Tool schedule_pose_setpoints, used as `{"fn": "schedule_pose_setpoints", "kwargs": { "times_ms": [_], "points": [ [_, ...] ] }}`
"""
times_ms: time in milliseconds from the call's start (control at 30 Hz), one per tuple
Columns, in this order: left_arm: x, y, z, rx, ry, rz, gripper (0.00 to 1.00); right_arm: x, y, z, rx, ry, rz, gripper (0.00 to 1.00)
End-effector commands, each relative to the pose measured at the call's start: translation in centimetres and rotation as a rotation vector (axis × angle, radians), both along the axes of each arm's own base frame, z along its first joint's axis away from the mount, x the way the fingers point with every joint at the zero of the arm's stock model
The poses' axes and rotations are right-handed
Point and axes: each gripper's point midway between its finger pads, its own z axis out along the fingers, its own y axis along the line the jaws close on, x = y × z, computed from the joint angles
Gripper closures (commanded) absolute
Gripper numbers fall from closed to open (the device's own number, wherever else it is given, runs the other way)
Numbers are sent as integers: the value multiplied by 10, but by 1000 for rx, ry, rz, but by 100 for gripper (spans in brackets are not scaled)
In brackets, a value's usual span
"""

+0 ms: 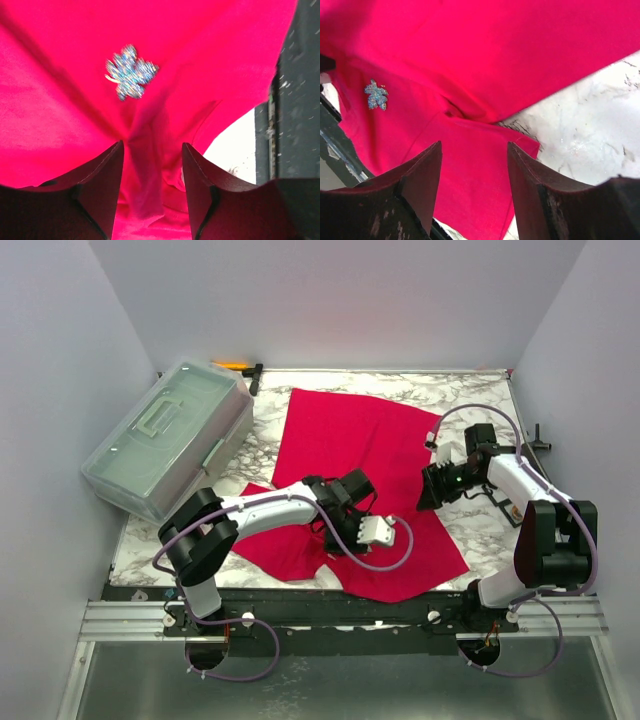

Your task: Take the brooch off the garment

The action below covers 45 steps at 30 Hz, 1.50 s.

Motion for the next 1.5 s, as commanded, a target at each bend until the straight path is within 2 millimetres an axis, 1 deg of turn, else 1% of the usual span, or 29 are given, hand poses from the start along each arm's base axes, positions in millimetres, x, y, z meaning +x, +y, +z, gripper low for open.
{"fn": "schedule_pose_setpoints", "kwargs": {
  "times_ms": [0, 67, 133, 267, 367, 500, 600, 700, 767, 867, 933, 1067, 1133, 1200, 1300, 1367, 1467],
  "points": [
    [-15, -37, 65, -149, 150, 68, 49, 10, 16, 15, 87, -21, 6, 43],
    [-10, -52, 78, -196, 167, 109, 53, 8, 28, 17, 111, -14, 32, 44],
    [-1, -64, 78, -227, 147, 147, 60, 7, 37, 15, 126, -3, 49, 45],
    [20, -71, 56, -232, 68, 183, 76, 3, 57, 7, 139, 35, 90, 49],
    [23, -71, 41, -226, 39, 178, 81, 4, 68, 1, 164, 61, 96, 50],
    [21, -65, 19, -194, 38, 174, 84, 6, 75, -11, 176, 105, 96, 53],
    [18, -55, -1, -149, 28, 171, 83, 8, 74, -24, 152, 135, 86, 54],
    [14, -41, -17, -101, 7, 167, 76, 8, 72, -38, 131, 168, 74, 54],
    [11, -32, -21, -85, -3, 159, 68, 8, 71, -47, 111, 189, 69, 55],
    [4, -21, -20, -88, -7, 135, 46, 10, 68, -59, 78, 210, 53, 55],
    [1, -16, -22, -80, -6, 135, 39, 13, 66, -64, 60, 218, 44, 55],
    [4, -11, -31, -49, -23, 138, 39, 21, 62, -73, 26, 212, 20, 57],
    [10, -13, -32, -57, -48, 148, 40, 26, 61, -76, 17, 208, 11, 57],
    [15, -21, -25, -103, -67, 165, 43, 30, 62, -77, 23, 204, 5, 58],
    [20, -39, -8, -196, -77, 187, 52, 32, 64, -78, 33, 205, 3, 59],
    [26, -48, -3, -227, -94, 207, 55, 32, 64, -78, 32, 203, 3, 59],
    [30, -55, 1, -240, -124, 193, 57, 30, 63, -79, 23, 201, 2, 59]
  ]
}}
